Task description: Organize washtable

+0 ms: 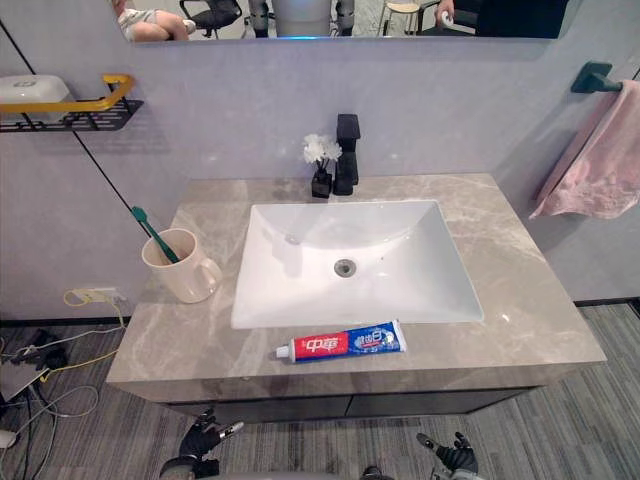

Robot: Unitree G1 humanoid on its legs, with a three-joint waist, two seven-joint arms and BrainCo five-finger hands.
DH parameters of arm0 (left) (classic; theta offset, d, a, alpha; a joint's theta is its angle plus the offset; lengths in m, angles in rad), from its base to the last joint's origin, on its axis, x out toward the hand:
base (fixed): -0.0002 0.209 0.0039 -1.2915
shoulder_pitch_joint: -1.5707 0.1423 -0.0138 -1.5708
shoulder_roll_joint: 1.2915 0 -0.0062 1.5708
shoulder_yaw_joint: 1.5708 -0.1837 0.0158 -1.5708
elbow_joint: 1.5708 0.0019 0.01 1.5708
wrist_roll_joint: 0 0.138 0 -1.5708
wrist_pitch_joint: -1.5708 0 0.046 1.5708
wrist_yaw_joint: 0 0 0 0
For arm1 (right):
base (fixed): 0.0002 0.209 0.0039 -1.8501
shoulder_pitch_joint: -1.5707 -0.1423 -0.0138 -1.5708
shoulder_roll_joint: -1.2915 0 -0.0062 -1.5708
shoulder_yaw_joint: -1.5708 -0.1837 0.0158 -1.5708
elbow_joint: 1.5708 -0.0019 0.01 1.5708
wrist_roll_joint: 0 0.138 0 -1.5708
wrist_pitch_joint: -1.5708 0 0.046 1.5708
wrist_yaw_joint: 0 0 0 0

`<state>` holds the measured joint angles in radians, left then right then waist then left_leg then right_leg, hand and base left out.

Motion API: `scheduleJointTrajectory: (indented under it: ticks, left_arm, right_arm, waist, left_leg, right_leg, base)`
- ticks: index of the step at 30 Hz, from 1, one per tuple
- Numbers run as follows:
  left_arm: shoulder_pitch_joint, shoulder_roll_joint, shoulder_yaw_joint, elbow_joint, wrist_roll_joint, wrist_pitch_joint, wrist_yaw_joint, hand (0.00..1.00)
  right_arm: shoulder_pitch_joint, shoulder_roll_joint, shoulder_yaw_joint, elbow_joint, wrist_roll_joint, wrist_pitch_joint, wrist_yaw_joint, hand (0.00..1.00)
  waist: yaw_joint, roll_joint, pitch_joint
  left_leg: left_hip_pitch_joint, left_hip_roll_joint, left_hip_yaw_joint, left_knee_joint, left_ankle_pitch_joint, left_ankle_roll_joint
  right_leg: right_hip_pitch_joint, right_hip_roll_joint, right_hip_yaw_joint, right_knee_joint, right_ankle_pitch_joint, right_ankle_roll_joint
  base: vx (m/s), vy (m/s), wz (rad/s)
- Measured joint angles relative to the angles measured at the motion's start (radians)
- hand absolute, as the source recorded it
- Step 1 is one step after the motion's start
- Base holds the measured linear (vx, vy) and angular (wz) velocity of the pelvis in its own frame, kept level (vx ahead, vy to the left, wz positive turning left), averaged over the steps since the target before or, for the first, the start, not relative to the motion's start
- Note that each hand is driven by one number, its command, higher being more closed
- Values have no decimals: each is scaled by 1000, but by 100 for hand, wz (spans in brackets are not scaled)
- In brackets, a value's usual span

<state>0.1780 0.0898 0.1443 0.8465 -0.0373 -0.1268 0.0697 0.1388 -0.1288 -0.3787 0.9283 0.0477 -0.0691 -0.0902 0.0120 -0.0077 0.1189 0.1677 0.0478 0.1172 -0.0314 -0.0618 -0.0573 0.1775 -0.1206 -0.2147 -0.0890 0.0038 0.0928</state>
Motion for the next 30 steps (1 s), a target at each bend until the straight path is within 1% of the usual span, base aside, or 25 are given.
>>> scheduleJointTrajectory:
  ticks: [4, 6, 7, 9, 10, 12, 13, 14, 15, 16, 17, 18, 20, 21, 23, 25, 27, 28, 30]
  left_arm:
    - [7, 20, 115, -61, -1, 0, 3, 0]
    - [7, 58, 202, -119, -1, 0, 19, 0]
    - [8, 66, 224, -137, -1, 0, 24, 0]
    - [16, 102, 299, -228, 0, 0, 42, 0]
    - [21, 110, 315, -261, 1, 1, 45, 0]
    - [27, 121, 380, -419, 2, 1, 69, 0]
    - [27, 122, 394, -464, 3, 1, 73, 0]
    - [27, 122, 414, -561, 6, 2, 88, 0]
    - [24, 122, 418, -659, 13, 1, 103, 0]
    - [24, 122, 418, -709, 14, 1, 111, 0]
    - [21, 118, 416, -809, 27, 0, 120, 0]
    - [19, 114, 413, -860, 41, -1, 129, 0]
    - [18, 106, 386, -1063, 102, -19, 156, 0]
    - [17, 106, 371, -1109, 117, -21, 157, 0]
    - [19, 105, 297, -1277, 182, -39, 153, 0]
    - [17, 105, 195, -1408, 290, -61, 146, 0]
    - [17, 105, 88, -1487, 339, -89, 121, 0]
    - [17, 105, 58, -1503, 347, -95, 113, 0]
    - [17, 111, -38, -1537, 377, -115, 85, 0]
  right_arm:
    - [-6, -19, -9, 0, 0, -2, 5, 0]
    - [-16, -39, -12, -1, 0, -3, 7, 0]
    - [-16, -43, -15, -1, 0, -3, 7, 0]
    - [-16, -56, -16, -2, 0, -4, 8, 0]
    - [-16, -58, -16, -5, 0, -4, 8, 0]
    - [-11, -56, -16, -7, 0, -12, 10, 0]
    - [-9, -56, -16, -7, 0, -12, 11, 0]
    - [3, -54, -16, -8, -1, -13, 17, 0]
    - [8, -51, -16, -11, 0, -15, 26, 0]
    - [11, -50, -16, -11, 0, -15, 28, 0]
    - [22, -46, -16, -9, 0, -17, 29, 0]
    - [24, -45, -16, -9, 0, -18, 29, 0]
    - [27, -33, -16, 1, 2, -18, 29, 0]
    - [29, -30, -15, 1, 3, -18, 29, 0]
    - [29, -20, -13, 1, 3, -22, 34, 0]
    - [27, -10, -4, 1, 3, -27, 49, 0]
    - [27, 0, 10, 1, 3, -36, 58, 0]
    - [27, 1, 20, 1, 3, -37, 60, 0]
    - [27, 7, 50, 1, 1, -37, 75, 0]
  waist:
    - [1, 2, 0]
    - [2, 4, 0]
    - [3, 5, 1]
    - [4, 8, 1]
    - [5, 9, 1]
    - [8, 13, 1]
    - [11, 15, 2]
    - [27, 18, 0]
    - [33, 21, -2]
    - [33, 22, -3]
    - [33, 25, -5]
    - [32, 25, -5]
    - [38, 27, -5]
    - [37, 28, -5]
    - [31, 30, -2]
    - [29, 32, -1]
    - [26, 34, 1]
    - [25, 35, 1]
    - [20, 33, 4]
  left_leg:
    - [-2, -3, -25, 1, 3, 1]
    - [-15, -6, -41, 1, 11, 4]
    - [-16, -7, -45, 1, 12, 4]
    - [-20, -11, -65, -2, 20, 5]
    - [-21, -12, -68, -3, 20, 5]
    - [-33, -15, -90, -3, 23, 9]
    - [-35, -15, -91, -3, 23, 9]
    - [-37, -18, -95, -3, 24, 10]
    - [-40, -22, -106, -3, 25, 12]
    - [-42, -25, -116, -2, 26, 13]
    - [-52, -30, -133, 3, 27, 14]
    - [-56, -31, -140, 5, 27, 14]
    - [-64, -34, -147, 18, 27, 14]
    - [-65, -35, -150, 21, 27, 14]
    - [-70, -39, -167, 30, 27, 14]
    - [-70, -42, -170, 33, 26, 14]
    - [-71, -44, -172, 38, 26, 15]
    - [-71, -44, -173, 39, 26, 15]
    - [-71, -46, -177, 44, 26, 15]
  right_leg:
    - [12, -3, -26, -1, -3, 4]
    - [9, -6, -43, 0, -4, 4]
    - [9, -6, -48, 0, -4, 4]
    - [13, -11, -68, 4, -9, 11]
    - [13, -13, -71, 5, -10, 12]
    - [12, -19, -94, 6, -11, 14]
    - [12, -20, -97, 7, -11, 14]
    - [13, -23, -103, 7, -11, 14]
    - [15, -25, -112, 7, -11, 14]
    - [18, -27, -119, 7, -12, 16]
    - [19, -31, -136, 7, -15, 18]
    - [20, -32, -143, 7, -15, 19]
    - [28, -35, -153, 7, -16, 19]
    - [29, -36, -158, 8, -16, 19]
    - [31, -38, -172, 17, -19, 15]
    - [31, -41, -172, 19, -20, 15]
    - [33, -43, -172, 21, -20, 15]
    - [33, -43, -172, 23, -20, 15]
    - [31, -44, -174, 35, -28, 16]
  base:
    - [-29, -17, 19]
    - [-47, -17, 24]
    - [-59, -19, 24]
    - [-49, -14, 23]
    - [-40, -3, 22]
    - [-35, -4, 27]
    - [-30, 1, 21]
    - [-23, 10, 15]
    - [-15, 13, 21]
    - [-3, 11, 33]
    - [3, 6, 34]
    - [4, 9, 32]
    - [15, 8, 17]
    - [4, 5, 18]
    - [-15, 7, 19]
    - [-32, 17, 4]
    - [-42, 14, 1]
    - [-60, 19, 2]
    - [-49, 15, 6]
